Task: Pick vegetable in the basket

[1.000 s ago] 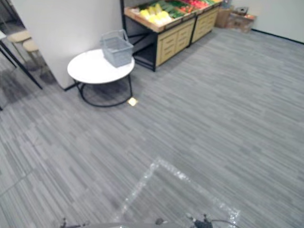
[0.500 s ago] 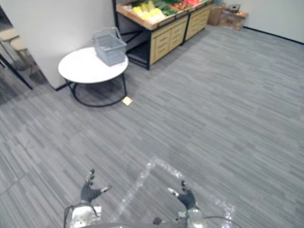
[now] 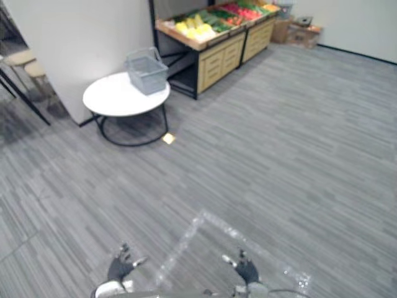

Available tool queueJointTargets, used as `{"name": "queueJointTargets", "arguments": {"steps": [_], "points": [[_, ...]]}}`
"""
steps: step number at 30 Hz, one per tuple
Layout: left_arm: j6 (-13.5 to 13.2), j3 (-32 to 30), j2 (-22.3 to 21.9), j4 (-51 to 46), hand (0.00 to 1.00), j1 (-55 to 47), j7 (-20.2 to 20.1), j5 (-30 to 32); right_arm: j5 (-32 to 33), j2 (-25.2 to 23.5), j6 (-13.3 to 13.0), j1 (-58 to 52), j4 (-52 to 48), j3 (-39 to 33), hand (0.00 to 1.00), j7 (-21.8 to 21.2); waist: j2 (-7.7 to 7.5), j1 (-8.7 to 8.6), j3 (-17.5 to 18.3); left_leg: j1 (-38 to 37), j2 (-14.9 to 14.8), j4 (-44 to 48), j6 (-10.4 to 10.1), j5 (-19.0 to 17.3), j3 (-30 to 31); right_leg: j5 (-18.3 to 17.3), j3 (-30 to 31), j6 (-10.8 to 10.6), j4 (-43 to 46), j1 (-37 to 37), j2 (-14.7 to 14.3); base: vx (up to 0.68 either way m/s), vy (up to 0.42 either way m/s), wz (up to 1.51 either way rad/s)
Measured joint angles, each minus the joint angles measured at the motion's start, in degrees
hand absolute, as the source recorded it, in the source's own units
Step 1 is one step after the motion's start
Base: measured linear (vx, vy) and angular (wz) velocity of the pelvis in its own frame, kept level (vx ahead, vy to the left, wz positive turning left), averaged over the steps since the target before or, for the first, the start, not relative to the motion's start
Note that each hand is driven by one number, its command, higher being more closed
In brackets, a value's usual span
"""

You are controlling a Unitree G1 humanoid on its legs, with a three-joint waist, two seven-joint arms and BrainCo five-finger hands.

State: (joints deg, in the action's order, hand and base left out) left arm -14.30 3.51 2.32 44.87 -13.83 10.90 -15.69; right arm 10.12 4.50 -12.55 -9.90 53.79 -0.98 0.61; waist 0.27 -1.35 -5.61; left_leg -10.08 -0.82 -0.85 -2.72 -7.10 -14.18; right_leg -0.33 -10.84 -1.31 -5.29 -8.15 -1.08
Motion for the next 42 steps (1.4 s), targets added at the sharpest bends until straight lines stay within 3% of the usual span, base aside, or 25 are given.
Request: {"name": "queueJointTargets", "arguments": {"steps": [4, 6, 8, 11, 12, 14, 16, 20, 22, 23, 24, 25, 26, 27, 28, 30, 31, 32, 34, 36, 38, 39, 40, 41, 42], "points": [[0.56, -4.02, -0.43, 1.78, 0.0, 0.05, 1.89, -3.24, 2.28, -0.13, 0.15, 1.02, 1.67, -1.43, 0.0, -0.43, -0.16, -0.09, -0.41, 1.26, -0.6, 1.85, 0.1, -0.93, 0.05, -0.41, -0.17, 0.52, 0.44, 0.34, -0.37, 0.01, -0.038, 0.02], [0.66, -7.46, -1.82, 1.5, 0.0, 0.43, 3.74, -5.75, 2.6, 0.0, 0.23, 1.99, 1.95, -2.18, 0.0, -0.2, 0.06, -0.01, -2.33, 7.36, -3.12, 16.38, 0.14, -5.67, -1.37, -2.66, -0.61, 2.48, 2.76, 0.95, -0.42, 0.0, -0.044, 0.13], [1.11, -9.6, -2.27, 0.79, 0.0, 0.46, 5.11, -6.63, 3.85, 0.53, 0.25, 2.39, 2.2, -2.49, 0.0, 0.11, 0.43, 0.04, -4.07, 13.34, -4.99, 30.0, 0.3, -5.03, -2.58, -4.55, -1.14, 2.61, 4.72, 0.47, 0.28, -0.02, -0.031, 0.19], [2.27, -10.72, -3.44, 0.63, 0.0, 0.0, 5.5, -6.99, 3.77, 2.99, 0.59, 2.97, 3.02, -0.9, 0.0, 0.13, 1.25, 0.62, -5.88, 19.11, -6.47, 45.8, 0.79, 1.17, -2.19, -6.36, -1.29, 2.68, 5.58, -2.6, 2.03, 0.08, 0.074, 0.11], [2.31, -10.76, -3.48, 0.51, 0.0, 0.02, 5.57, -7.31, 3.7, 3.79, 0.71, 3.23, 3.26, -0.11, 0.0, 0.06, 1.62, 0.79, -6.15, 21.34, -6.08, 49.24, 1.05, -1.51, -1.8, -7.18, -1.19, 2.65, 6.11, -3.17, 3.15, 0.13, 0.108, 0.09], [2.26, -10.81, -3.56, 0.53, 0.0, 0.28, 5.94, -8.06, 3.73, 3.73, 0.84, 3.74, 3.29, -0.22, 0.0, 0.07, 1.65, 1.24, -6.65, 24.98, -4.56, 46.04, 0.4, -4.67, 0.08, -7.75, -0.99, 1.96, 6.49, -3.09, 5.38, 0.17, 0.138, -0.02], [2.01, -11.25, -3.68, 0.47, 0.0, 0.83, 6.32, -8.37, 3.72, 3.48, 0.87, 4.56, 3.27, 0.58, 0.0, 0.13, 1.63, 2.13, -7.36, 27.51, -4.79, 37.27, 0.23, -4.21, 1.12, -8.55, 0.17, 0.76, 6.63, -3.24, 7.13, 0.23, 0.186, -0.22], [1.44, -12.5, -4.2, 1.63, 0.0, 1.59, 8.88, -7.58, 3.9, 3.38, 0.22, 5.38, 2.63, 3.33, 0.0, -0.28, 3.62, 3.33, -8.88, 28.98, -8.56, 7.41, -2.58, 3.43, 3.21, -13.41, 1.7, -3.66, 7.61, -6.65, 8.92, 0.32, 0.277, -0.22], [1.09, -14.2, -3.88, 3.59, 0.0, 1.43, 10.2, -6.03, 3.9, 3.47, -0.29, 5.53, 2.56, 4.35, 0.0, -0.89, 4.03, 3.5, -9.07, 29.31, -11.05, 8.53, -2.52, 3.52, 3.83, -16.68, 2.95, -6.32, 7.59, -10.38, 9.55, 0.56, 0.497, -0.36], [1.24, -15.27, -2.88, 5.48, 0.0, 1.6, 10.86, -5.11, 3.9, 2.53, -0.32, 5.97, 2.64, 4.39, 0.0, -0.93, 2.08, 3.64, -9.68, 30.19, -10.41, 14.21, -2.46, 7.85, 3.37, -18.69, 4.23, -5.98, 7.67, -12.55, 11.67, 0.64, 0.507, -0.68], [1.54, -16.24, -2.11, 7.58, 0.0, 0.42, 11.59, -2.95, 3.87, 1.67, -0.53, 6.06, 2.59, 4.81, 0.0, -1.11, 0.39, 4.64, -8.57, 32.0, -8.64, 20.29, -2.44, 7.8, 2.52, -19.59, 6.36, -3.89, 9.0, -12.31, 14.46, 0.42, 0.269, -0.62], [1.8, -16.88, -2.14, 8.1, 0.0, 0.17, 11.93, -1.77, 3.84, 1.26, -0.77, 6.12, 2.2, 5.51, 0.0, -1.18, -0.99, 4.7, -7.7, 33.21, -7.86, 22.38, -2.35, 7.75, 2.4, -18.99, 7.56, -3.84, 11.02, -10.99, 15.43, 0.54, 0.318, -0.46], [2.37, -18.24, -1.89, 9.31, 0.0, 0.74, 12.66, -1.09, 3.81, 0.33, -1.0, 6.22, 1.6, 6.19, 0.0, -1.17, -2.2, 4.81, -7.47, 34.23, -6.27, 24.08, 0.23, 5.69, 1.59, -16.6, 8.66, -4.03, 16.18, -7.73, 17.11, 0.56, 0.335, 0.01], [2.66, -18.88, -1.8, 9.33, 0.0, 0.8, 12.8, -0.38, 3.7, -0.49, -0.9, 6.29, 1.81, 5.84, 0.0, -1.1, -3.13, 4.5, -7.63, 32.84, -4.15, 23.65, 1.33, 4.27, 0.83, -12.5, 10.49, -4.44, 22.42, -4.73, 18.92, 0.69, 0.417, 0.14], [3.09, -19.13, -1.8, 9.5, 0.0, 0.63, 12.8, 0.12, 3.6, -0.68, -0.77, 6.25, 2.04, 5.8, 0.0, -1.03, -3.28, 4.6, -7.73, 31.38, -3.27, 22.93, 1.49, 3.44, 0.41, -10.05, 11.49, -4.05, 26.04, -3.62, 19.49, 0.69, 0.41, 0.05], [3.96, -18.81, -1.38, 9.54, 0.0, -1.03, 11.11, 0.3, 3.4, -0.9, -0.72, 6.05, 2.15, 5.01, 0.0, -0.78, -3.33, 4.4, -7.95, 21.33, -0.54, 19.59, 3.45, -0.81, -1.56, 6.56, 13.18, -3.88, 43.86, 1.48, 22.1, 0.6, 0.319, -0.18], [4.19, -18.15, -0.89, 9.45, 0.0, -1.13, 10.53, 0.33, 3.4, -1.02, -0.77, 5.94, 1.96, 4.56, 0.0, -0.82, -3.44, 4.26, -8.11, 18.9, -0.05, 18.82, 4.01, -1.94, -1.7, 6.82, 12.55, -3.79, 50.02, 3.6, 22.57, 0.48, 0.226, -0.17], [4.8, -16.6, 0.12, 9.4, 0.0, -1.02, 8.99, 0.38, 3.31, -0.98, -0.83, 5.56, 0.9, 3.93, 0.0, -0.86, -3.31, 3.65, -8.4, 14.01, 0.91, 16.73, 4.05, -3.44, -1.58, 3.79, 10.54, -1.66, 62.63, 8.18, 23.03, 0.46, 0.197, -0.12], [4.9, -14.92, 0.88, 8.6, 0.0, -0.67, 7.7, 0.55, 3.22, -0.2, -1.07, 4.94, -0.41, 3.35, 0.0, -0.75, -3.14, 2.33, -8.62, 5.65, 1.39, 11.28, 4.02, -4.59, -1.48, -3.12, 4.4, 0.42, 71.9, 15.04, 21.74, 0.52, 0.191, -0.12], [4.93, -14.55, 1.07, 7.71, 0.0, 0.69, 7.39, 0.6, 2.96, 0.08, -1.59, 3.81, -1.28, 2.26, 0.0, -0.57, -2.97, 1.59, -8.94, 1.3, 1.28, 8.09, 3.29, -4.85, -1.19, -7.24, -0.69, 0.21, 71.25, 20.06, 20.84, 0.42, 0.09, 0.02], [4.86, -13.34, 0.78, 5.32, 0.0, 2.32, 7.32, 0.41, 3.33, 0.44, -2.49, 3.22, -3.27, -0.16, 0.0, -0.32, -2.26, -0.43, -9.82, -2.87, 0.12, 6.91, 2.64, -6.2, -0.97, -10.98, -8.35, -0.37, 57.97, 25.63, 19.34, 0.57, 0.013, 0.25], [4.84, -12.71, 0.6, 4.68, 0.0, 2.68, 7.26, 0.25, 3.43, 0.55, -2.64, 3.19, -3.68, -0.43, 0.0, -0.33, -1.92, -0.61, -10.04, -3.75, -0.35, 6.73, 2.16, -6.5, -1.05, -10.88, -9.8, -0.46, 52.67, 26.49, 18.59, 0.68, -0.094, 0.43], [4.73, -11.67, -0.48, 2.33, 0.0, 4.3, 6.99, 0.2, 3.37, 0.69, -3.0, 3.54, -4.19, -0.94, 0.0, -0.43, -1.0, -1.29, -10.53, -5.75, -2.01, 6.05, 0.47, -7.57, -0.96, -9.14, -10.63, -1.83, 37.04, 27.78, 15.62, 0.58, -0.118, 0.39], [4.53, -11.47, -1.0, 1.47, 0.0, 4.91, 6.91, 0.2, 3.34, 0.74, -3.01, 3.91, -4.2, -0.92, 0.0, -0.43, -0.61, -1.68, -10.72, -6.51, -2.76, 5.64, -0.36, -8.21, -0.83, -7.1, -10.04, -2.25, 29.94, 28.02, 14.22, 0.72, -0.183, 0.52], [4.07, -10.73, -1.66, 0.25, 0.0, 6.04, 6.91, 0.22, 3.29, 0.73, -3.02, 4.13, -4.23, -0.85, 0.0, -0.43, -0.54, -1.9, -10.83, -7.91, -3.56, 4.75, -1.44, -9.59, -0.58, -3.02, -7.61, -4.71, 16.75, 28.71, 12.57, 0.63, -0.206, 0.45]]}}
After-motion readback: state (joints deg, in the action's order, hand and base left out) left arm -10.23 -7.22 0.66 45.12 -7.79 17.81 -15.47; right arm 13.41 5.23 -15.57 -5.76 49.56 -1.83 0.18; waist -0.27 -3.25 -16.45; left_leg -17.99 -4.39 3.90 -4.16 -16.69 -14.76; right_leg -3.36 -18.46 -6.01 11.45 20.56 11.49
